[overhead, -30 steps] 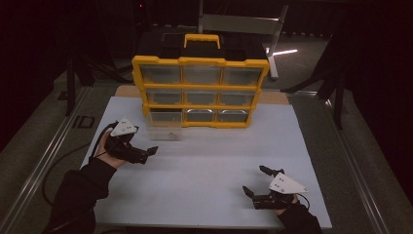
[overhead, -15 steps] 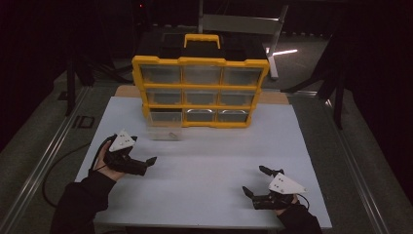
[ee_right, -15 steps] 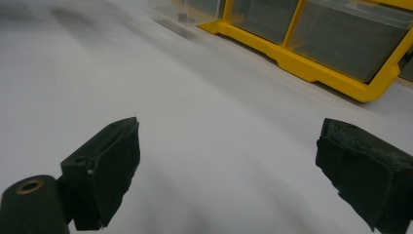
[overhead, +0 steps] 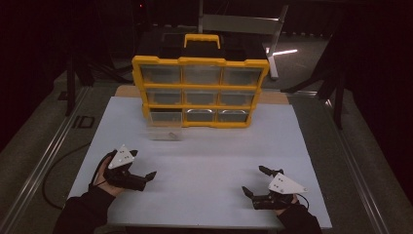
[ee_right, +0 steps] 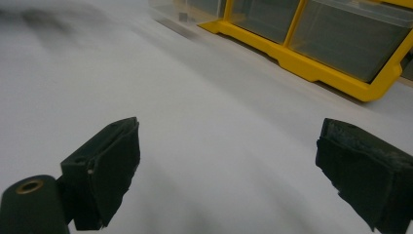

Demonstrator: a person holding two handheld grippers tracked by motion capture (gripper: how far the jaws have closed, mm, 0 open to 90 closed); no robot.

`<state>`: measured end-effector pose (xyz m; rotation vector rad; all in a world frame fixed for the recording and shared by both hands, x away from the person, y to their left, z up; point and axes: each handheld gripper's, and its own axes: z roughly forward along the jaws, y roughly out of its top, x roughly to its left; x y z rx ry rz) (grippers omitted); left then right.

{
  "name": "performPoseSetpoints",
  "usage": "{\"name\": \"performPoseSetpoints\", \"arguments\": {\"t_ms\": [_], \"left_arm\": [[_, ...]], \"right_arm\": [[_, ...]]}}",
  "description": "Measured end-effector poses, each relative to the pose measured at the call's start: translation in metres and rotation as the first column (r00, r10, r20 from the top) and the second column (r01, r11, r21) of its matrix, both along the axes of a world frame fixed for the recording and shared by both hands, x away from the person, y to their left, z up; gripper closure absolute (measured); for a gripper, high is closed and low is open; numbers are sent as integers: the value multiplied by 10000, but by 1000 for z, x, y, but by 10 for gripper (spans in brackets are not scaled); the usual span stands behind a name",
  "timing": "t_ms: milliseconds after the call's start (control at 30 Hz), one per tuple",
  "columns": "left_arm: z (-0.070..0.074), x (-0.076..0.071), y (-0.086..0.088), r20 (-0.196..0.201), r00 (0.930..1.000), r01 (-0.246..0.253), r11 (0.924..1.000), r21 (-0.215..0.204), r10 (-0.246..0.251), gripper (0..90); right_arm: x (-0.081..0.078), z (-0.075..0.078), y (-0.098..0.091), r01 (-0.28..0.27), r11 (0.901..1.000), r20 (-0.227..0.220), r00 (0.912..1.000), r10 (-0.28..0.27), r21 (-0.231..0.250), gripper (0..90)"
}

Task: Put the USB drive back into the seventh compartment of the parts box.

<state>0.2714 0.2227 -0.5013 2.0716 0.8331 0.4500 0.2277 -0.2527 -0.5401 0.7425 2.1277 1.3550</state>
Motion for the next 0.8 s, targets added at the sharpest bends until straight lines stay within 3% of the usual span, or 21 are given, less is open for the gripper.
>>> {"name": "performPoseSetpoints", "arguments": {"t_ms": [267,800], "left_arm": [[-12,-15,6,-66,10000,-29,9997,-241,27,1],[-28,-31,14,-157,9997,190,9998,97,-188,1]], "right_arm": [[0,-1,0,-3,10000,-114,9999,3,-27,92],[1,-1,1,-22,10000,-77,10000,22,-42,92]]}}
